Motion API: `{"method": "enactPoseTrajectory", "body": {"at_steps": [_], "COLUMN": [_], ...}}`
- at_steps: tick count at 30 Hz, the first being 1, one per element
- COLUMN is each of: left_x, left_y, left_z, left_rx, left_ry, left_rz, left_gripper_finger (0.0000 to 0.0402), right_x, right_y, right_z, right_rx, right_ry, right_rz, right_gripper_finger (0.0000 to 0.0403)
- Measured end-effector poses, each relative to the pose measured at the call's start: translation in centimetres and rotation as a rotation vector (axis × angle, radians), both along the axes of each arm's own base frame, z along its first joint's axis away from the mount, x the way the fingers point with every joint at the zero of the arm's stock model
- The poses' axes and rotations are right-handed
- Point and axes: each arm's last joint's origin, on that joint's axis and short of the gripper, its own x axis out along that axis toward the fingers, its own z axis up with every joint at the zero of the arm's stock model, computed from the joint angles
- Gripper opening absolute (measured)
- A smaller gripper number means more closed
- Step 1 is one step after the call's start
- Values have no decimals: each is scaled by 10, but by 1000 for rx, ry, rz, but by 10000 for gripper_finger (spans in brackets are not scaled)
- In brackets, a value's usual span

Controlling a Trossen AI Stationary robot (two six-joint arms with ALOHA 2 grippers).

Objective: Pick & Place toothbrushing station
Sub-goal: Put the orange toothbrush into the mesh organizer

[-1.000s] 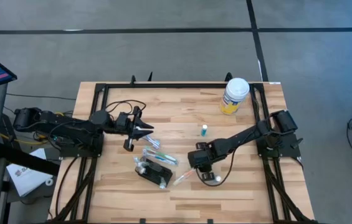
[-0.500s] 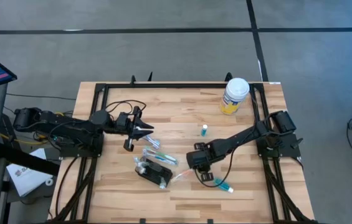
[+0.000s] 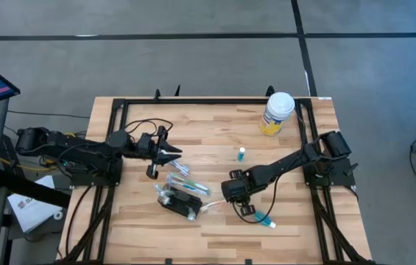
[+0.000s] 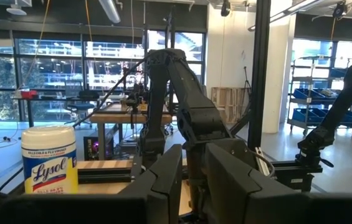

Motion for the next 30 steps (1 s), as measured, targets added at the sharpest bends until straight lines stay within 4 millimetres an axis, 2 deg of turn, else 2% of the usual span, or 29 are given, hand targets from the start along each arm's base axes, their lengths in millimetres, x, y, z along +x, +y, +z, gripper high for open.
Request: {"method": "enactPoseTrajectory", "body": {"at_steps": [10,16,21,30], "left_x": [0,0,0,0], "left_y": [0,0,0,0], "left_z": [0,0,-1,0], "left_rx": [0,0,0,0], "left_ry": [2,3,5,2], "left_rz": [0,0,0,0], "left_gripper_finger": [67,67,67,67], "right_x": [-12,-18,-23,-41], "right_y": [6,4,1,-9], "right_z": [3,10,29,78], "right_rx": [-29,-31,-49,-102], "right_ry": [72,104,58,-97], "right_rz": [50,-9,-53,-180], "right_gripper_finger": [2,1,1,0]}}
